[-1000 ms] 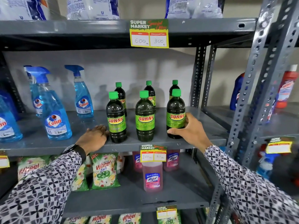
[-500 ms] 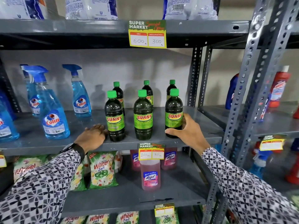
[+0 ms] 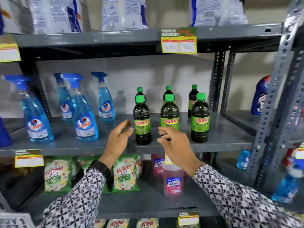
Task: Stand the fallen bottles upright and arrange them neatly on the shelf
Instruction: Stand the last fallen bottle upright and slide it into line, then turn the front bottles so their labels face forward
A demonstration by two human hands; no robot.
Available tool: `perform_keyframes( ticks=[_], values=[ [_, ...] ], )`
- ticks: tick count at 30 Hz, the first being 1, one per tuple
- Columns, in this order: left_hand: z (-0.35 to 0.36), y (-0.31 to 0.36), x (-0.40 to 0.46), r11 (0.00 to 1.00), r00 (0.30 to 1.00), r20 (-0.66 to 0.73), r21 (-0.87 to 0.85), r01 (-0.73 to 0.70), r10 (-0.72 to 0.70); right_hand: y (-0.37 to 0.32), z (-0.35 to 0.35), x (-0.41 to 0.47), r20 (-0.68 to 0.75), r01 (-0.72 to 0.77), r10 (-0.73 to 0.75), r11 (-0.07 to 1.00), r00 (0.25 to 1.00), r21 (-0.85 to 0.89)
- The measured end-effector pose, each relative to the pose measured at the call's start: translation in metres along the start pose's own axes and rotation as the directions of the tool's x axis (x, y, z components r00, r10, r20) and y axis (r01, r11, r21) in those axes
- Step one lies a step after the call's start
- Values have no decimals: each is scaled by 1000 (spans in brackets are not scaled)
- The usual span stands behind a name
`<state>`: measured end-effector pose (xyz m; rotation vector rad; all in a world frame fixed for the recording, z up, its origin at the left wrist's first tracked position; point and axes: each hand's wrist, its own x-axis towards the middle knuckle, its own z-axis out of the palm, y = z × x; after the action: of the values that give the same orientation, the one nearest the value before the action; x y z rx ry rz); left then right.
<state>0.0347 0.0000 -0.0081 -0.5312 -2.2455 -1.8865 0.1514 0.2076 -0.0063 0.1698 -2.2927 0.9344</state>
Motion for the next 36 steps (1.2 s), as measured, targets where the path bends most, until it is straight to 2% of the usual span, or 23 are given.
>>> perform_keyframes(
  ticks=[2,4,8,15,26,28,30,32,33,34,36],
  values=[
    [-4,-1,7,992,994,102,-118,53,-41,-9,22,9,113,-91,88,996,990,24],
    [-8,2,9,982,977,207,-170,81,-45,-12,39,20,152,-158,153,987,977,24],
    [-9,2,9,995,947,321,-104,3,30,-14,54,35,163,-245,227,965,960,96],
    [-28,-5,13,995,952,294,22,-99,89,-18,69,42,112,-230,214,962,970,151],
    [-32,-15,8,988,959,252,48,-145,128,-26,74,39,102,-196,180,962,978,191],
    [-32,-8,0,990,970,207,31,-139,129,-27,70,33,94,-170,154,968,984,185],
    [-34,-2,-14,986,987,18,52,-159,158,-25,61,21,28,-140,138,978,990,151],
    [-28,4,-31,979,954,-219,39,-201,204,-16,47,9,-116,-101,112,990,987,95],
    [-21,8,-39,975,937,-276,9,-222,216,-9,38,3,-203,-89,104,992,974,84],
    [-11,12,-46,972,933,-283,-5,-234,223,-2,30,-2,-286,-82,102,993,953,79],
    [14,22,-56,971,953,-187,19,-239,238,9,14,-5,-377,-106,123,992,918,65]
  ],
)
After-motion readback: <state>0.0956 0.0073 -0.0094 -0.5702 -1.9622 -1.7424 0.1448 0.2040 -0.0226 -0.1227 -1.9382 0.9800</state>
